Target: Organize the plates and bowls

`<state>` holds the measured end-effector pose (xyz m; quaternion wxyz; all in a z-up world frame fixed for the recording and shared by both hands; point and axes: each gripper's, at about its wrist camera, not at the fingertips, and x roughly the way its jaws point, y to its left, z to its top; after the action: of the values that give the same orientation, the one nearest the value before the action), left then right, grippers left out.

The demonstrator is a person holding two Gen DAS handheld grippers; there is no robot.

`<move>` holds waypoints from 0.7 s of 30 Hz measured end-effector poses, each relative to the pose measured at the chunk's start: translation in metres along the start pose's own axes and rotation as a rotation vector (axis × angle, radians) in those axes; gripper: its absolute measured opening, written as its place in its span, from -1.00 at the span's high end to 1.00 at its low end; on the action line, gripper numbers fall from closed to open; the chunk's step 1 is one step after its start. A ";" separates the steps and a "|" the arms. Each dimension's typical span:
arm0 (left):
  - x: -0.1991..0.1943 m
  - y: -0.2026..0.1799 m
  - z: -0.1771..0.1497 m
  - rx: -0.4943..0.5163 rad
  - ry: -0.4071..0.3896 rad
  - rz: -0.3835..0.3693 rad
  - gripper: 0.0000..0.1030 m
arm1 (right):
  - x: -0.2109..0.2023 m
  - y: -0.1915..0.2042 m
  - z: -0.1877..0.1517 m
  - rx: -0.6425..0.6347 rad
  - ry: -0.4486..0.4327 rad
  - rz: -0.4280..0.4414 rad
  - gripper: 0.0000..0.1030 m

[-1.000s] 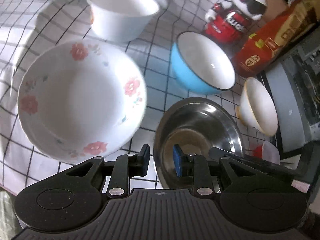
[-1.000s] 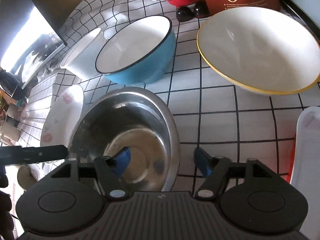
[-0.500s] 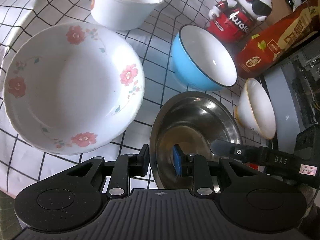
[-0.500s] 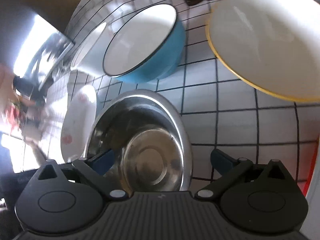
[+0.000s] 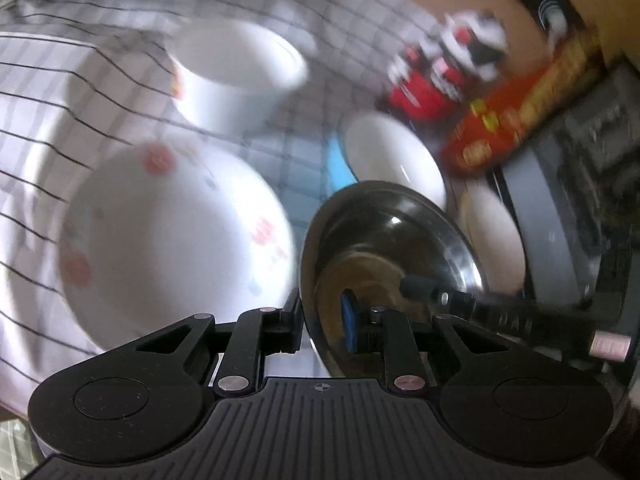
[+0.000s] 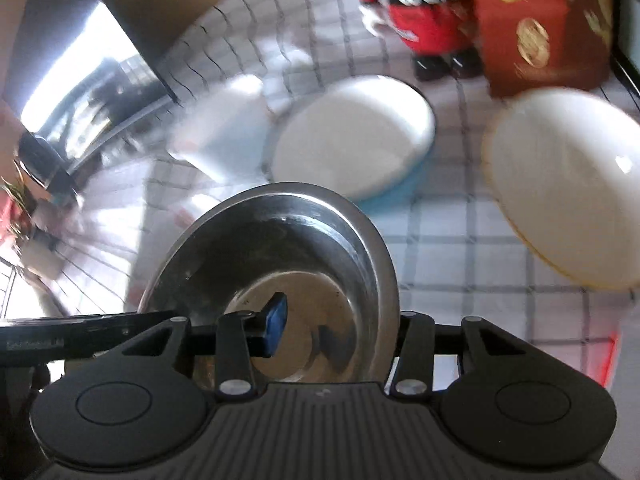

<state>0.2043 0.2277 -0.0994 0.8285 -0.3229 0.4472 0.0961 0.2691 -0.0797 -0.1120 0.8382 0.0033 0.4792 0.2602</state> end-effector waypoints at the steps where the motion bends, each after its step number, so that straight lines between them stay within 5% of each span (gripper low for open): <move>1: -0.004 0.010 0.005 -0.023 -0.004 0.007 0.56 | 0.004 0.010 0.003 -0.014 -0.005 0.001 0.15; 8: -0.014 0.080 0.018 -0.089 0.012 0.160 0.56 | 0.073 0.087 0.018 -0.100 0.061 0.030 0.15; 12: -0.012 0.102 0.022 -0.085 0.047 0.185 0.55 | 0.092 0.128 0.019 -0.213 0.036 -0.043 0.13; 21: -0.016 0.124 0.030 -0.081 0.044 0.152 0.56 | 0.122 0.140 0.013 -0.170 0.094 -0.055 0.13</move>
<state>0.1596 0.3441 -0.1309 0.7951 -0.3234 0.4842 0.1696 0.2684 0.0979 -0.1668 0.8190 -0.0932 0.4939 0.2768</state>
